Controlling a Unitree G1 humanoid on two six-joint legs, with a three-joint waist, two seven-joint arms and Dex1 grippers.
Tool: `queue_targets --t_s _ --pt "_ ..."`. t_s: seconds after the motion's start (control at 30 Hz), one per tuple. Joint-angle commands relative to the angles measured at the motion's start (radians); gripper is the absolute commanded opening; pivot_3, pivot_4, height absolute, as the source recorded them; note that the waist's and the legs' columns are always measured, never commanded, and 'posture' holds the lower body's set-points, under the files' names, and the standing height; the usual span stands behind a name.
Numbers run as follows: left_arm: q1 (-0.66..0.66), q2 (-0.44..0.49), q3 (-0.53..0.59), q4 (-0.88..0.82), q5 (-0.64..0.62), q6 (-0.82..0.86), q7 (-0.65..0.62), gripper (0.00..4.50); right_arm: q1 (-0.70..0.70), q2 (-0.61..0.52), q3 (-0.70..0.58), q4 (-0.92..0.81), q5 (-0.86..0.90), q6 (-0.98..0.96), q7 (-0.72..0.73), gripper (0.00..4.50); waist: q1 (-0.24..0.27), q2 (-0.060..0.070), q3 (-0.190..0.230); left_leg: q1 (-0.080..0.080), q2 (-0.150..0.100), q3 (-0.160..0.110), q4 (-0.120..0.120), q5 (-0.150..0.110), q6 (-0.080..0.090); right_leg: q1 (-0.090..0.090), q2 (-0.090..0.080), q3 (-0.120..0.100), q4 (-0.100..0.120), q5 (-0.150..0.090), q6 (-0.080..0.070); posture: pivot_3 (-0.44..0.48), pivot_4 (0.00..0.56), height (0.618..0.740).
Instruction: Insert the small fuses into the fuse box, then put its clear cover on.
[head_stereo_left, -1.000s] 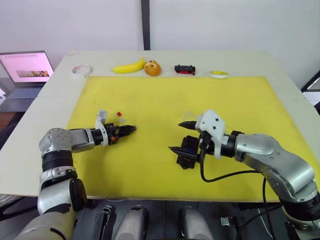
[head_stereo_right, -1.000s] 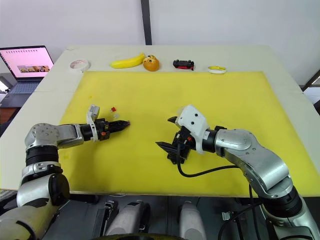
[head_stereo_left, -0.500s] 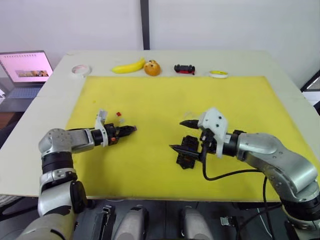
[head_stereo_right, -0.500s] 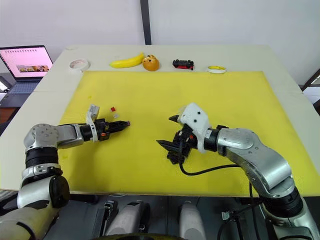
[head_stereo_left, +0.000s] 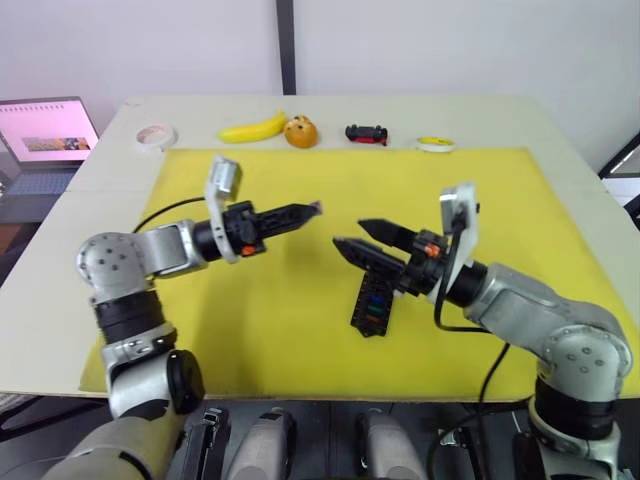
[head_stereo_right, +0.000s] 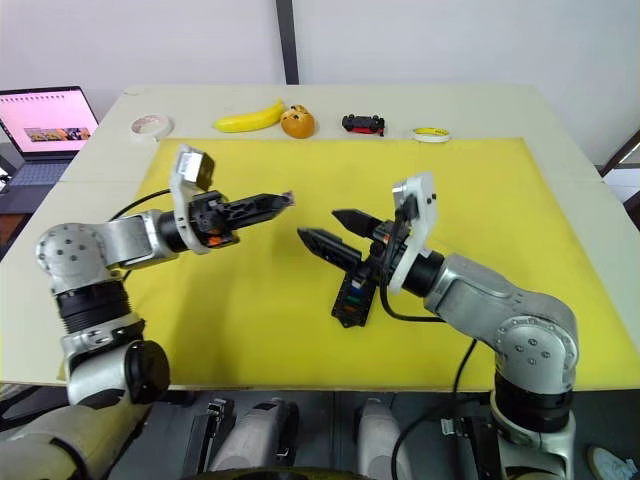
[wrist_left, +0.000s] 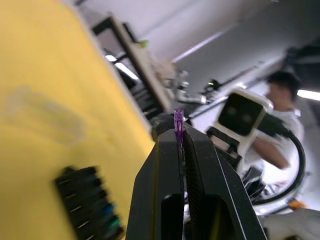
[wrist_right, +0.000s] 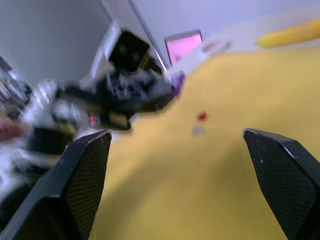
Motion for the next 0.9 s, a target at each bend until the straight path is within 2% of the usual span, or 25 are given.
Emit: queue_targets --t_s 0.03,0.1,0.13,0.17,0.2,0.4,0.9 --pt "-0.006 -0.017 0.018 -0.027 -0.08 -0.018 0.057 0.16 -0.027 -0.003 0.003 0.009 0.169 -0.075 -0.135 4.5 -0.009 0.0 0.0 0.0 0.0 0.0 0.0 0.0 0.0 0.0 0.0 0.0 0.0 0.0 0.0 0.0 0.15 0.74" --pt "0.001 -0.029 0.009 -0.028 -0.111 -0.033 0.088 0.16 -0.035 -0.008 0.027 0.011 0.207 -0.104 -0.184 4.5 -0.012 0.0 0.0 0.0 0.0 0.0 0.0 0.0 0.0 0.0 0.001 0.0 0.0 0.0 0.0 0.0 0.15 0.74" --pt "0.004 -0.035 0.006 -0.029 -0.129 -0.039 0.102 0.0 -0.037 -0.008 0.038 0.011 0.222 -0.119 -0.204 3.91 -0.013 0.0 0.0 0.0 0.0 0.001 0.0 0.0 0.0 0.0 0.002 -0.001 0.0 0.0 0.0 0.0 0.15 0.74" --pt "0.007 -0.039 0.001 -0.028 -0.15 -0.045 0.119 0.0 -0.038 -0.007 0.047 0.011 0.238 -0.136 -0.222 3.65 -0.013 0.0 0.0 0.0 0.0 0.001 0.0 0.0 0.001 0.0 0.002 0.0 0.0 0.0 0.0 0.0 0.15 0.74" --pt "0.011 -0.041 -0.004 -0.029 -0.168 -0.052 0.134 0.0 -0.039 -0.007 0.054 0.011 0.253 -0.152 -0.237 3.21 -0.012 0.0 0.0 0.0 0.0 0.001 0.0 0.0 0.001 0.0 0.002 0.0 0.0 0.0 0.0 0.0 0.15 0.74" --pt "0.043 -0.022 -0.05 -0.035 -0.288 -0.099 0.212 0.0 -0.034 -0.035 0.076 0.014 0.324 -0.224 -0.297 3.21 -0.011 0.0 0.0 0.0 0.0 0.001 0.0 0.0 0.001 0.0 0.003 0.0 0.001 0.0 0.0 0.0 0.15 0.74" --pt "0.12 0.099 -0.234 -0.059 -0.556 -0.296 0.336 0.0 -0.023 -0.08 0.143 0.027 0.318 -0.267 -0.305 3.21 -0.011 0.0 0.0 0.0 0.001 0.002 0.001 0.0 0.001 0.0 0.004 0.0 0.001 0.0 0.0 0.0 0.15 0.74"
